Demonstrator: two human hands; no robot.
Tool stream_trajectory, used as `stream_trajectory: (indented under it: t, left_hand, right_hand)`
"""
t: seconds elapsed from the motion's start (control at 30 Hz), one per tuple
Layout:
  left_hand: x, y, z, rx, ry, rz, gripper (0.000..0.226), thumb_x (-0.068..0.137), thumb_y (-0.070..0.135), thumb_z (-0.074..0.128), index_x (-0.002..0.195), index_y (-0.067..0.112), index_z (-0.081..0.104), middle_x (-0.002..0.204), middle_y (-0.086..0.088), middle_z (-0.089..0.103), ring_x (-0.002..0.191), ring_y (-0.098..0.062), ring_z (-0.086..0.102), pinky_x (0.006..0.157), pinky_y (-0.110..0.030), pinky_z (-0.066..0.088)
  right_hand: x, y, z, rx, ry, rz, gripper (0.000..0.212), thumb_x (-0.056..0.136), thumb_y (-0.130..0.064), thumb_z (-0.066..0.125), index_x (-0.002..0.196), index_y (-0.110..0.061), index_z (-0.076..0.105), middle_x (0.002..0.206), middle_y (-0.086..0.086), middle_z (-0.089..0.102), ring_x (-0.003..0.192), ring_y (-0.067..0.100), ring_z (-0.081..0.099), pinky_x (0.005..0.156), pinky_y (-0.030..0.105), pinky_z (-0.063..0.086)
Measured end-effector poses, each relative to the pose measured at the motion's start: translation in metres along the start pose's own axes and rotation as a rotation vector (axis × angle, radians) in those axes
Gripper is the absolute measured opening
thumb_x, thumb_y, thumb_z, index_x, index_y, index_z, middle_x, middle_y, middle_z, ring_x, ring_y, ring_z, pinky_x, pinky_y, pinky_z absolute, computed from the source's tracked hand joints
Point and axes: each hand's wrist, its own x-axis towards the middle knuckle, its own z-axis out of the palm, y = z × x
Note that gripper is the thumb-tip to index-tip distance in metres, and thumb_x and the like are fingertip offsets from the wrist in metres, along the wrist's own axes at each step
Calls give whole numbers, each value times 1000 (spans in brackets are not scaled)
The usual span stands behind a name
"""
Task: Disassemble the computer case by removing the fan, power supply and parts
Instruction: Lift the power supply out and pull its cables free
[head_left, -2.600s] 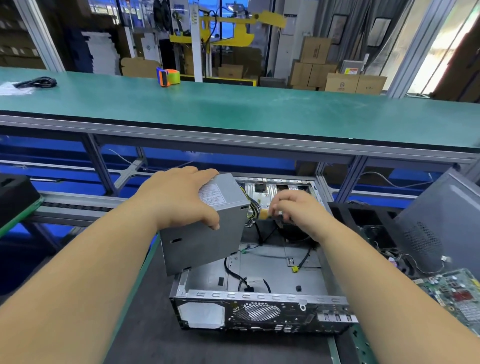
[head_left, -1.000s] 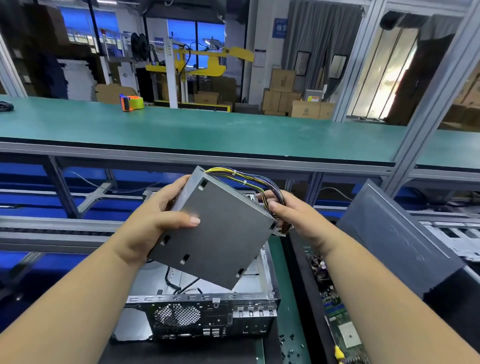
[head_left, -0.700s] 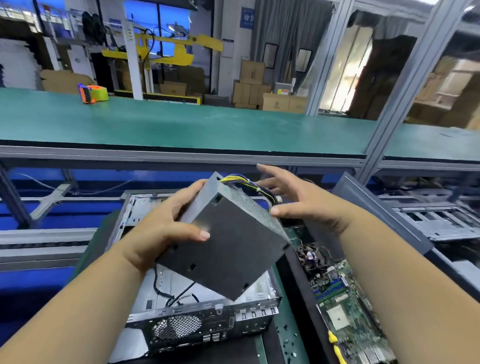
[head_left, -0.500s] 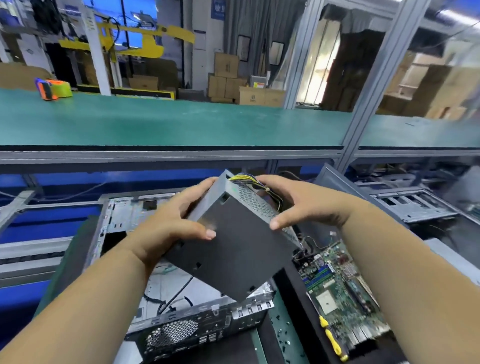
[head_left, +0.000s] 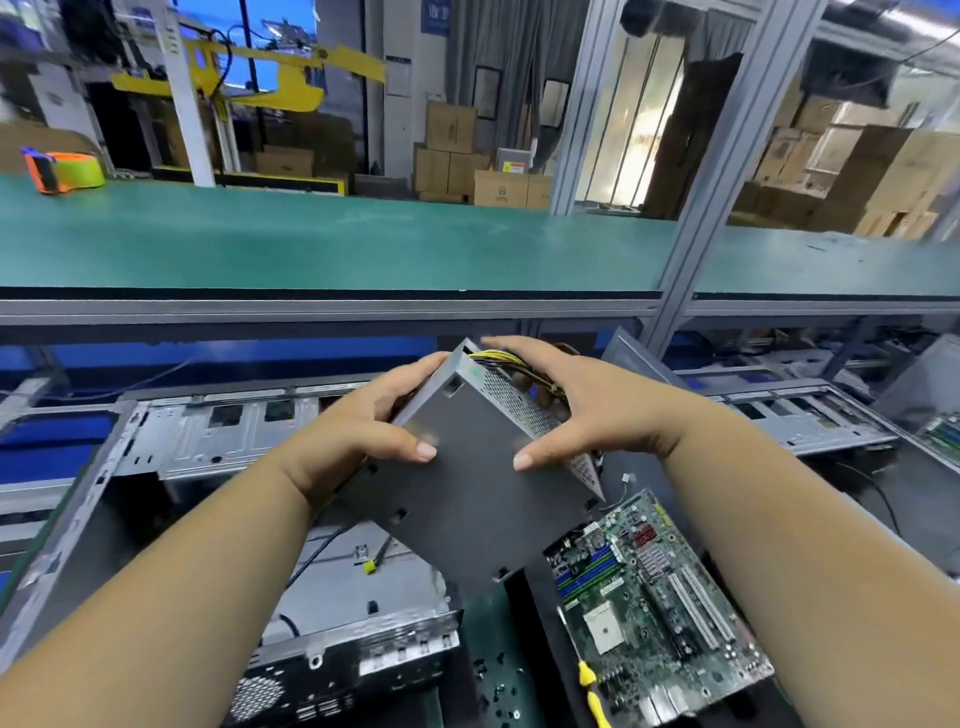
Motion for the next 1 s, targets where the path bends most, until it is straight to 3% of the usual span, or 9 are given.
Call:
stream_trajectory:
  t: [0.13,0.27,0.33,0.4,0.5,0.67,0.83,0.93,1.0]
  left_hand:
    - [25,-14,10,-53,-2,-59,92,65,20,72,149,27,36,145,-9,50,129,-36,49,104,-59,41]
    - [43,-26,10,-6,7,-97,82,73,20,73,147,32,39,147,0,49,133,-26,48,106,-50,43]
    - [47,-36,6,101,218,-168,82,70,30,81,142,40,44,145,12,49,136,-12,43,110,-50,38]
    - [46,-47,2,251,480,-269,76,72,35,83,138,48,47,142,20,49,134,-3,41,113,-49,35]
    - [37,-62,-1,526,620,-310,69,82,36,76,141,47,42,146,17,44,132,-4,42,114,-42,33]
    - [24,-79,2,795,659,-335,67,87,35,70,146,38,38,150,11,36,140,-10,28,114,-33,24]
    - [22,-98,8,953,677,-324,59,93,39,60,147,32,37,150,14,34,141,-9,22,118,-37,22]
    - [22,-109,8,1007,666,-329,59,94,43,56,148,31,35,154,14,29,146,-9,14,120,-38,16]
    - [21,-115,8,1035,654,-339,62,94,47,55,149,32,32,157,14,23,148,-10,6,121,-40,12]
  right_hand:
    - [6,35,-1,21,34,6,97,55,-64,80,138,-38,36,130,-14,56,118,6,56,103,39,45]
    - [21,67,6,107,82,-11,90,55,-64,78,134,-42,39,129,-13,56,119,9,56,103,42,45]
    - [32,82,8,96,133,28,91,51,-71,73,132,-46,39,128,-14,56,117,9,56,98,37,46]
    - [44,94,10,66,193,88,93,47,-77,68,130,-47,37,121,-16,56,108,10,57,83,29,45]
    - [66,110,15,-10,281,212,100,45,-84,65,132,-45,34,118,-15,54,102,16,55,76,34,41]
    - [111,130,34,-110,309,409,115,52,-86,63,147,-37,23,138,-3,54,111,27,59,70,36,41]
    - [152,140,68,-127,189,634,122,59,-86,57,155,-29,9,98,-1,60,72,19,59,52,30,46]
    - [174,148,91,-130,127,664,125,59,-87,58,156,-27,7,121,6,59,82,26,60,49,29,40]
    - [186,154,107,-129,121,667,123,59,-86,59,155,-27,11,125,7,57,85,28,57,47,28,36]
